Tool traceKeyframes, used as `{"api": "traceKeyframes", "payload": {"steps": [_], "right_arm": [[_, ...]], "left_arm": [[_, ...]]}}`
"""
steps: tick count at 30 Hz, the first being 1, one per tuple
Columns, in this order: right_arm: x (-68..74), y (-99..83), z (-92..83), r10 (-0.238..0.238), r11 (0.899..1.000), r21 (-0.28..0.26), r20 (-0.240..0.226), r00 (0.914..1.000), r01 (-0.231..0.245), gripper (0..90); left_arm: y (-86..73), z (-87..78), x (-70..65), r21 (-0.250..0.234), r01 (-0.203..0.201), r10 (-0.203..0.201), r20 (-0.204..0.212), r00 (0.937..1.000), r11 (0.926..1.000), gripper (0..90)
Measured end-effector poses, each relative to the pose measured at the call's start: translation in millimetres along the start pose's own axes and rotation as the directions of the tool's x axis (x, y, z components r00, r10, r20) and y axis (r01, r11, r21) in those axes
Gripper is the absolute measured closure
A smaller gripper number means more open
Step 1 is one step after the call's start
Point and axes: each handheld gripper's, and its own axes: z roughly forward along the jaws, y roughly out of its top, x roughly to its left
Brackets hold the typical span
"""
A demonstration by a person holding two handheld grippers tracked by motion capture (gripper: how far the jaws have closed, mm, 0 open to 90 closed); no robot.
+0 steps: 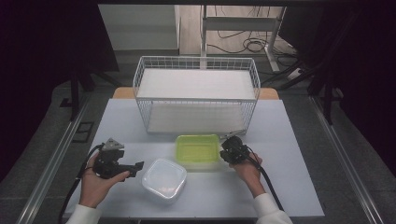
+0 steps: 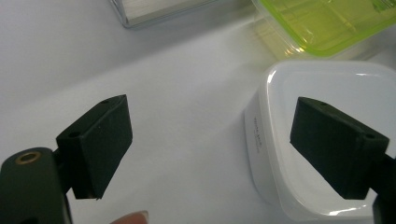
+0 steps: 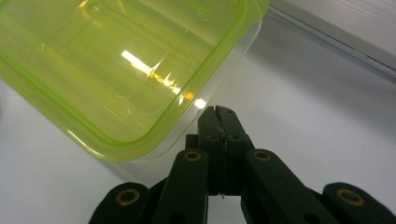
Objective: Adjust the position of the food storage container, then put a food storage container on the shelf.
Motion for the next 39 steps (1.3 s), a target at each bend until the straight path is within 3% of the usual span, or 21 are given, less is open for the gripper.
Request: {"api": "traceKeyframes", "payload": {"steps": [5,8,11,12,13,15,16,17,22,28,32,35,39], "right_arm": [[-7.8,-2.2,-12.9,0.009,1.0,-0.025,0.012,0.9999,-0.009,88.8],[-19.3,-6.2,-32.3,0.033,0.996,-0.083,0.014,0.9994,-0.031,88.1],[-23.3,-8.3,-38.9,0.04,0.994,-0.1,0.009,0.9992,-0.039,86.0],[-26.3,-10.5,-43.7,0.049,0.993,-0.112,0.01,0.9987,-0.048,80.4],[-26.3,-10.5,-43.7,0.049,0.993,-0.112,0.01,0.9987,-0.048,80.4],[-29.5,-12.5,-47.6,0.078,0.988,-0.131,-0.015,0.9968,-0.079,62.8],[-29.5,-12.5,-47.6,0.078,0.988,-0.131,-0.015,0.9968,-0.079,62.8],[-30.3,-12.5,-50.1,0.094,0.984,-0.145,-0.046,0.9945,-0.1,49.0],[-30.1,-11.4,-55.0,0.104,0.977,-0.174,-0.1,0.9895,-0.121,33.7],[-27.3,-14.6,-54.9,0.101,0.979,-0.164,-0.108,0.989,-0.118,26.9],[-27.1,-13.0,-55.5,0.105,0.979,-0.164,-0.111,0.9883,-0.122,26.4],[-26.8,-12.1,-55.0,0.105,0.98,-0.16,-0.112,0.9882,-0.122,26.3],[-29.0,-10.6,-56.1,0.12,0.976,-0.165,-0.119,0.9857,-0.139,25.6]], "left_arm": [[1.1,-2.4,4.2,-0.016,0.016,-0.016,-0.001,0.9999,0.9997,12.3],[2.9,-4.3,8.8,-0.033,0.042,-0.042,0.004,0.9991,0.9986,12.3],[1.8,-5.0,10.3,-0.049,0.064,-0.065,-0.01,0.9978,0.9967,15.1],[1.5,-7.9,11.4,-0.068,0.079,-0.081,-0.022,0.9965,0.9945,15.7],[1.5,-7.9,11.4,-0.068,0.079,-0.081,-0.022,0.9965,0.9945,15.9],[1.9,-12.9,12.7,-0.094,0.097,-0.097,0.002,0.9953,0.9909,15.9],[1.9,-12.9,12.7,-0.094,0.097,-0.097,0.002,0.9953,0.9909,15.9],[1.8,-13.2,13.3,-0.093,0.1,-0.099,0.009,0.995,0.9907,15.8],[1.9,-11.4,11.7,-0.076,0.103,-0.101,0.03,0.9944,0.9918,15.5],[4.9,-12.8,12.8,-0.068,0.149,-0.144,0.069,0.9871,0.9865,16.3],[5.5,-14.4,14.1,-0.063,0.154,-0.15,0.074,0.9859,0.986,16.4],[8.5,-16.0,20.0,-0.069,0.186,-0.18,0.081,0.9803,0.9801,17.5],[11.3,-7.4,16.1,-0.042,0.164,-0.159,0.104,0.9819,0.9856,19.1]]}}
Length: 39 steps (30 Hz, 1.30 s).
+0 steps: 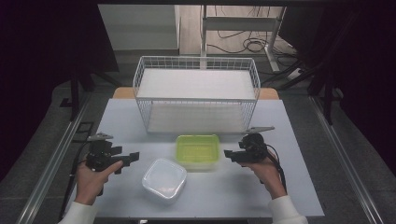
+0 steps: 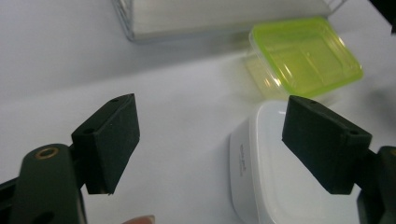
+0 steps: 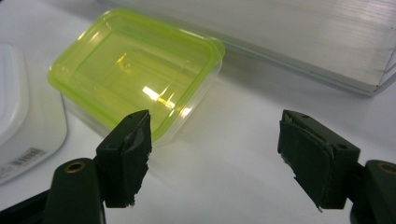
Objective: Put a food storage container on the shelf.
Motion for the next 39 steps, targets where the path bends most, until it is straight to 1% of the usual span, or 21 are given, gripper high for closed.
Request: {"api": "traceKeyframes", "payload": {"steps": [2,4,5,8,10,11,12,14,19,20,21,23,26,28,29,30,31,34,35,36,39], "right_arm": [[-1.1,1.1,-1.9,0.012,1.0,-0.013,-0.004,0.9999,-0.012,25.6],[-1.4,0.6,-2.9,0.021,1.0,-0.007,-0.007,0.9998,-0.021,25.6],[-3.4,-3.2,-4.3,0.024,1.0,0.0,-0.005,0.9997,-0.024,25.6],[-7.4,-5.9,-6.5,0.036,0.999,0.002,-0.006,0.9993,-0.036,25.7],[-8.9,-5.5,-8.4,0.046,0.999,-0.005,-0.009,0.9989,-0.046,25.8],[-9.0,-5.0,-9.5,0.047,0.999,-0.01,-0.013,0.9988,-0.047,25.8],[-9.0,-4.3,-10.5,0.043,0.999,-0.013,-0.02,0.9989,-0.043,25.8],[-7.5,-2.4,-11.6,0.036,0.999,-0.013,-0.02,0.9992,-0.036,25.8],[-0.2,5.0,-10.4,0.016,1.0,-0.012,-0.01,0.9998,-0.016,26.6],[1.4,6.0,-10.4,0.006,1.0,-0.011,-0.011,0.9999,-0.006,26.8],[3.3,6.5,-10.6,0.0,1.0,-0.011,-0.013,0.9999,0.0,26.9],[6.2,7.0,-12.0,-0.008,1.0,-0.013,-0.018,0.9998,0.008,27.1],[8.0,9.1,-14.3,-0.003,1.0,-0.023,-0.021,0.9998,0.002,27.3],[8.5,10.8,-14.5,-0.002,0.999,-0.032,-0.024,0.9997,0.002,27.5],[8.8,11.4,-14.2,-0.001,0.999,-0.033,-0.026,0.9997,0.0,27.5],[8.8,11.4,-14.2,-0.001,0.999,-0.033,-0.026,0.9997,0.0,27.5],[8.7,11.8,-12.6,-0.003,1.0,-0.031,-0.029,0.9996,0.002,27.5],[8.8,11.1,-11.3,-0.001,1.0,-0.022,-0.029,0.9996,0.0,27.4],[7.2,10.3,-10.0,-0.001,1.0,-0.018,-0.03,0.9996,0.001,27.4],[7.2,10.3,-10.0,-0.001,1.0,-0.018,-0.03,0.9996,0.001,27.4],[3.8,11.3,-7.5,0.008,1.0,-0.019,-0.028,0.9996,-0.008,27.5]], "left_arm": [[3.9,2.1,-2.9,-0.006,0.005,-0.005,0.042,0.9991,1.0,19.4],[6.7,3.0,-5.5,-0.007,-0.004,0.004,0.041,0.9991,1.0,20.0],[12.6,5.9,-11.4,-0.002,-0.03,0.03,0.029,0.9991,0.9996,20.4],[19.5,11.2,-19.4,0.013,-0.049,0.048,0.03,0.9984,0.9987,20.6],[22.6,13.4,-25.4,0.021,-0.056,0.055,0.039,0.9977,0.9982,20.6],[24.0,13.9,-28.4,0.021,-0.055,0.054,0.054,0.9971,0.9983,20.6],[25.7,14.3,-30.9,0.023,-0.057,0.056,0.066,0.9962,0.9981,20.7],[29.2,15.9,-36.4,0.02,-0.062,0.061,0.06,0.9964,0.9979,21.2],[38.1,20.2,-42.2,0.031,-0.056,0.054,0.07,0.9961,0.9979,21.9],[44.1,20.3,-43.9,0.033,-0.058,0.055,0.078,0.9954,0.9978,22.1],[44.1,20.3,-43.9,0.033,-0.058,0.055,0.078,0.9954,0.9978,22.3],[54.8,21.6,-47.7,0.032,-0.054,0.052,0.086,0.995,0.998,22.7],[63.0,28.2,-53.1,0.052,-0.062,0.056,0.107,0.9927,0.9967,24.3],[66.1,35.3,-55.3,0.073,-0.06,0.05,0.128,0.9905,0.9956,24.6],[67.3,39.2,-56.3,0.081,-0.056,0.045,0.129,0.9906,0.9951,24.7],[67.3,39.2,-56.3,0.081,-0.056,0.045,0.129,0.9906,0.9951,24.7],[69.8,47.3,-56.8,0.095,-0.041,0.028,0.135,0.9904,0.9946,24.8],[72.7,54.7,-55.7,0.115,-0.029,0.012,0.142,0.9898,0.9929,24.9],[74.8,62.6,-54.4,0.132,-0.013,-0.008,0.157,0.9876,0.9912,25.6],[74.8,62.6,-54.4,0.132,-0.013,-0.008,0.157,0.9876,0.9912,25.8],[76.8,79.1,-51.1,0.175,0.017,-0.048,0.175,0.9834,0.9844,27.5]]}}
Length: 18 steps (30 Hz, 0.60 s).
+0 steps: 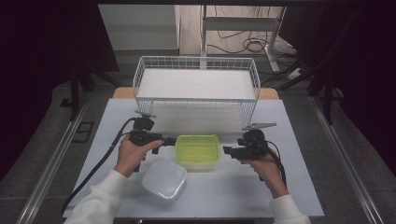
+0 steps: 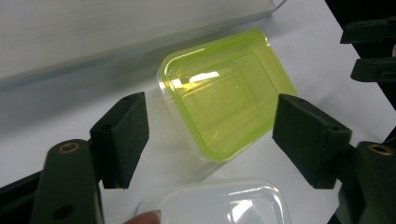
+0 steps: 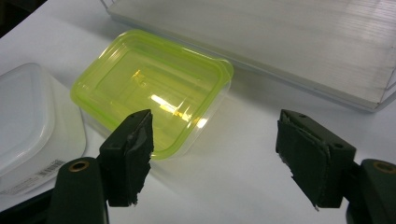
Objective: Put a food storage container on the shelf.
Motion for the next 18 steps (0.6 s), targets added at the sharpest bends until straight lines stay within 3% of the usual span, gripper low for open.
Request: {"api": "traceKeyframes", "payload": {"steps": [3,10,12,14,18], "right_arm": [[-0.8,0.5,2.1,-0.003,1.0,0.003,-0.004,1.0,0.003,27.4],[-0.6,0.6,7.0,-0.005,1.0,0.004,-0.015,0.9999,0.005,27.3],[-0.2,0.6,8.8,0.002,1.0,0.007,-0.022,0.9998,-0.002,27.3],[-0.2,0.6,11.2,0.001,1.0,0.01,-0.025,0.9997,-0.001,27.4],[-1.8,1.1,15.6,0.033,0.999,0.011,-0.04,0.9987,-0.033,28.2]], "left_arm": [[1.8,9.2,3.9,0.023,0.022,-0.022,0.015,0.9996,0.9995,30.0],[1.8,26.0,8.6,0.065,0.031,-0.032,0.026,0.9991,0.9974,33.6],[1.7,31.3,8.1,0.052,0.061,-0.063,0.033,0.9975,0.9968,34.0],[2.4,33.2,12.4,0.079,0.044,-0.047,0.036,0.9983,0.9959,34.4],[3.7,38.3,16.7,0.093,0.047,-0.052,0.057,0.997,0.9946,35.4]]}}
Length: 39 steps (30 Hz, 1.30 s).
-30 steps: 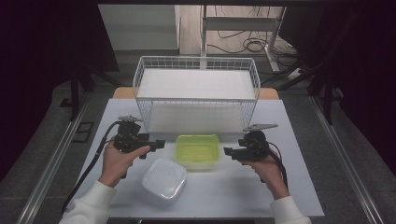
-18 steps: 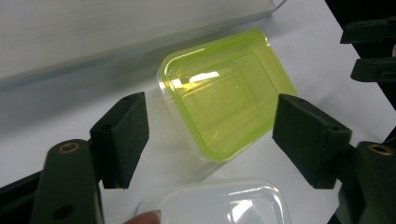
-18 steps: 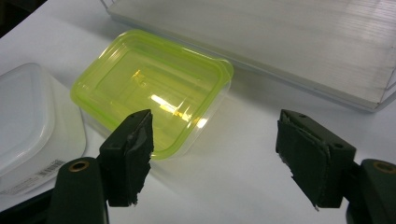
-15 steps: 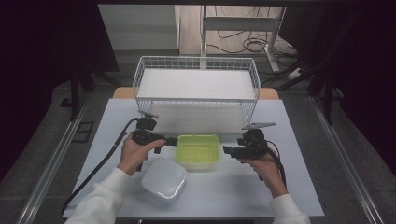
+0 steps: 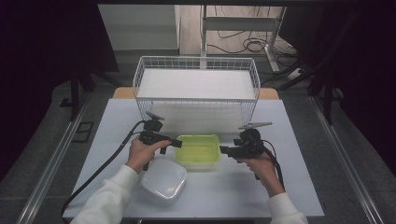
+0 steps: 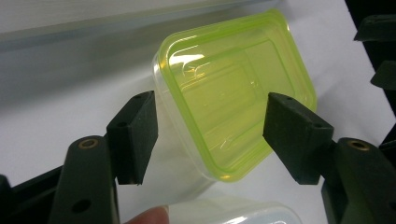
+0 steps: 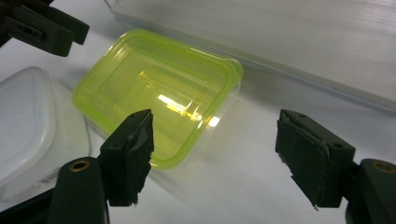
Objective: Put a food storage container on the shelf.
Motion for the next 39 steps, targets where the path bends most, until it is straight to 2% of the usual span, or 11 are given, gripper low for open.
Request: {"api": "traceKeyframes", "payload": {"steps": [1,6,13,18,24,26,28,29,31,32,39], "right_arm": [[-1.0,0.3,1.2,0.011,1.0,0.003,-0.011,0.9999,-0.011,28.6],[-6.0,1.6,11.1,0.066,0.998,0.009,-0.034,0.9972,-0.066,30.4],[-12.7,0.3,25.2,0.117,0.993,0.037,-0.033,0.9926,-0.115,34.8],[-20.5,1.7,37.0,0.18,0.983,0.039,-0.035,0.9831,-0.178,40.0],[-21.7,2.4,43.6,0.196,0.979,0.07,-0.057,0.979,-0.192,42.7],[-20.8,2.5,48.7,0.201,0.977,0.09,-0.054,0.9781,-0.196,44.3],[-19.8,2.3,52.7,0.206,0.975,0.102,-0.056,0.977,-0.2,46.1],[-19.8,2.3,52.7,0.206,0.975,0.102,-0.056,0.977,-0.2,46.1],[-19.5,2.1,55.6,0.214,0.972,0.109,-0.058,0.975,-0.207,47.9],[-20.2,1.9,57.4,0.225,0.97,0.111,-0.062,0.9724,-0.217,49.2],[-20.8,0.6,61.1,0.252,0.962,0.13,-0.087,0.9638,-0.24,55.9]], "left_arm": [[0.1,3.1,-0.9,-0.018,0.029,-0.029,-0.002,0.9996,0.9994,35.8],[1.0,8.7,4.9,0.019,0.02,-0.02,-0.003,0.9998,0.9996,37.9],[1.9,11.9,8.4,0.026,0.025,-0.025,0.005,0.9997,0.9993,39.9],[1.0,15.5,11.8,0.031,0.044,-0.044,0.007,0.999,0.9986,40.4],[-1.3,20.5,16.5,0.043,0.056,-0.057,0.017,0.9982,0.9975,40.9],[-2.1,22.0,17.3,0.042,0.062,-0.063,0.035,0.9974,0.9972,41.4],[-2.2,21.3,19.1,0.058,0.048,-0.051,0.04,0.9979,0.9972,42.4],[-2.7,22.4,18.2,0.043,0.078,-0.08,0.047,0.9957,0.9961,42.4],[-3.2,22.0,19.9,0.057,0.072,-0.074,0.041,0.9964,0.9958,44.2],[-3.5,23.1,19.3,0.05,0.086,-0.088,0.046,0.995,0.995,44.9],[-2.3,21.8,22.2,0.066,0.067,-0.072,0.079,0.9943,0.9956,53.7]]}}
